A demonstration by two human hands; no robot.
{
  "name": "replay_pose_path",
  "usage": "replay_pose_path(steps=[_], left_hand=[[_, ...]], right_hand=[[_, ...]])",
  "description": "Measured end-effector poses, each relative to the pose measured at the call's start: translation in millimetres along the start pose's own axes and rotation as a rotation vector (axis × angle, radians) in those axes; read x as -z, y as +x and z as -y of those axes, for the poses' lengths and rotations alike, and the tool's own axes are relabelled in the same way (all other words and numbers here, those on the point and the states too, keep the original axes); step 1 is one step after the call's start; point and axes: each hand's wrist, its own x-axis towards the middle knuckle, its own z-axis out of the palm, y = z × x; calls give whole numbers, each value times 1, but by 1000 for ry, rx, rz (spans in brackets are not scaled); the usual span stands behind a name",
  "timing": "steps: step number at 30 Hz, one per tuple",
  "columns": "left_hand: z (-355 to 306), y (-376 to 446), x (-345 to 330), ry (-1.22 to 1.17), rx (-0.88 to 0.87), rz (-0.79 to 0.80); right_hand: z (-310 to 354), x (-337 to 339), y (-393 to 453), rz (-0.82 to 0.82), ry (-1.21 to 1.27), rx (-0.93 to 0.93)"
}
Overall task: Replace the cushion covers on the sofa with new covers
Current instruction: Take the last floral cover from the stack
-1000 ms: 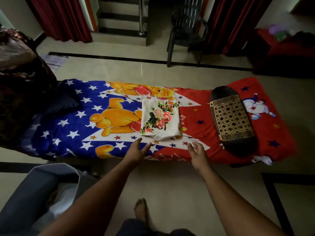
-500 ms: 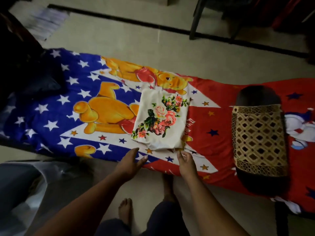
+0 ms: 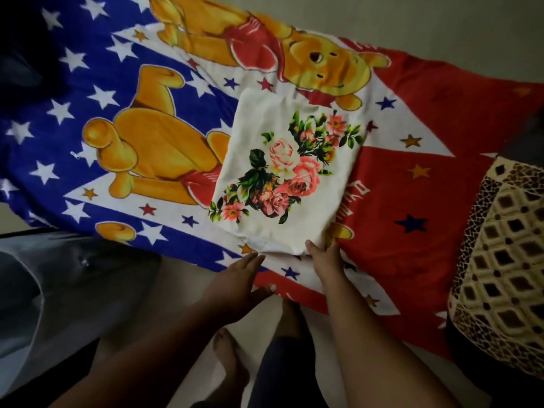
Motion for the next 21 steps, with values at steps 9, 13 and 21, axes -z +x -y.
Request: replay_pose_path(steps=[9, 13, 21], left_hand=[[-8, -7, 33, 160, 10, -75], [-17, -46, 56, 129, -66, -284], [-6, -171, 82, -477, -30, -811]], right_hand=[[49, -6, -46, 77, 12, 187], [88, -7, -136, 187, -33, 471], [112, -17, -292, 542, 111, 721]])
